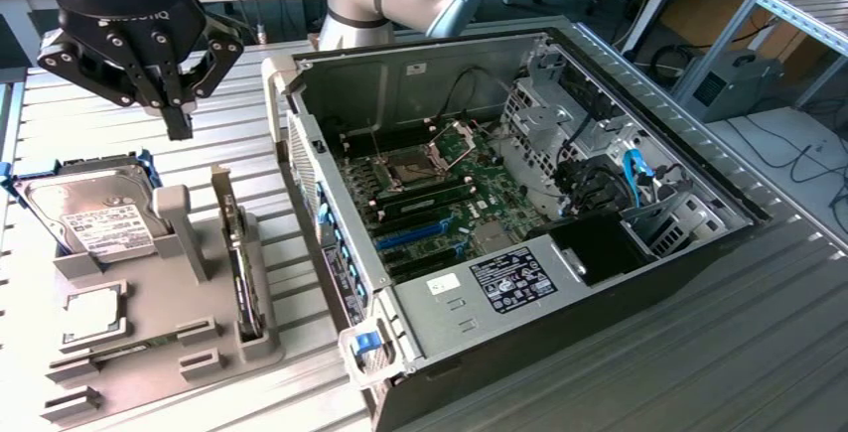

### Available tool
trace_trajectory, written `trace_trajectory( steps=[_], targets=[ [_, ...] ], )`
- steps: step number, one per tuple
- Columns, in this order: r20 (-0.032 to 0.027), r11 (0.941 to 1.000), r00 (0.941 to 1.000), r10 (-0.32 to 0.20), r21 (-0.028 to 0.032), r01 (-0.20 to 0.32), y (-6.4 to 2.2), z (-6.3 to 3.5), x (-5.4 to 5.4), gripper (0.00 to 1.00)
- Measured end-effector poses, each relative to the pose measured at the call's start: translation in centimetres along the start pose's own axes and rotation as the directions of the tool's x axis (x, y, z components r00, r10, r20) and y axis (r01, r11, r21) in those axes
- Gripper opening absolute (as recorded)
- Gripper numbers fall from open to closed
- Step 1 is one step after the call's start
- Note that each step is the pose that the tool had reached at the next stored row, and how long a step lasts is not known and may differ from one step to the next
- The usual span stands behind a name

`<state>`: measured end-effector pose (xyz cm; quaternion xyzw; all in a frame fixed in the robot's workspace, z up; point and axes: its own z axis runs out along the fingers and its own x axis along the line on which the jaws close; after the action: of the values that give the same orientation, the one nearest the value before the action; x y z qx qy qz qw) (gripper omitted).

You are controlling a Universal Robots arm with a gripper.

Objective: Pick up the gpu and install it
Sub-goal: 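Reach for the gpu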

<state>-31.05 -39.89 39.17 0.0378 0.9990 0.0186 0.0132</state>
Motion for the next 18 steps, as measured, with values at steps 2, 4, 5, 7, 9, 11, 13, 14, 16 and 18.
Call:
trace_trajectory(
  steps=[2, 4, 5, 7, 9, 11, 13, 14, 16, 18],
  targets=[
    [0.0000, 1.0000, 1.0000, 0.000, 0.0001, 0.000, -0.01, 0.00, 0.1, 0.11],
    [0.0000, 1.0000, 1.0000, 0.000, 0.0002, 0.000, -0.02, 0.00, 0.2, 0.11],
    [0.0000, 1.0000, 1.0000, 0.000, 0.0003, 0.000, -0.02, 0.00, 0.3, 0.11],
    [0.0000, 1.0000, 1.0000, 0.000, 0.0004, 0.000, -0.03, 0.00, 0.4, 0.11],
    [0.0000, 1.0000, 1.0000, 0.000, 0.0005, 0.000, -0.04, 0.00, 0.6, 0.11],
    [0.0000, 1.0000, 1.0000, 0.000, 0.0005, 0.000, -0.05, 0.00, 0.7, 0.11],
    [0.0000, 1.0000, 1.0000, 0.000, 0.0008, 0.000, -0.07, -0.01, 0.9, 0.11],
    [0.0000, 1.0000, 1.0000, 0.000, 0.0009, 0.000, -0.08, -0.01, 1.0, 0.11],
    [0.0000, 1.0000, 1.0000, 0.000, 0.0010, 0.000, -0.09, -0.01, 1.1, 0.11],
    [0.0001, 1.0000, 1.0000, 0.000, 0.0011, 0.000, -0.10, -0.01, 1.3, 0.11]
  ],
)
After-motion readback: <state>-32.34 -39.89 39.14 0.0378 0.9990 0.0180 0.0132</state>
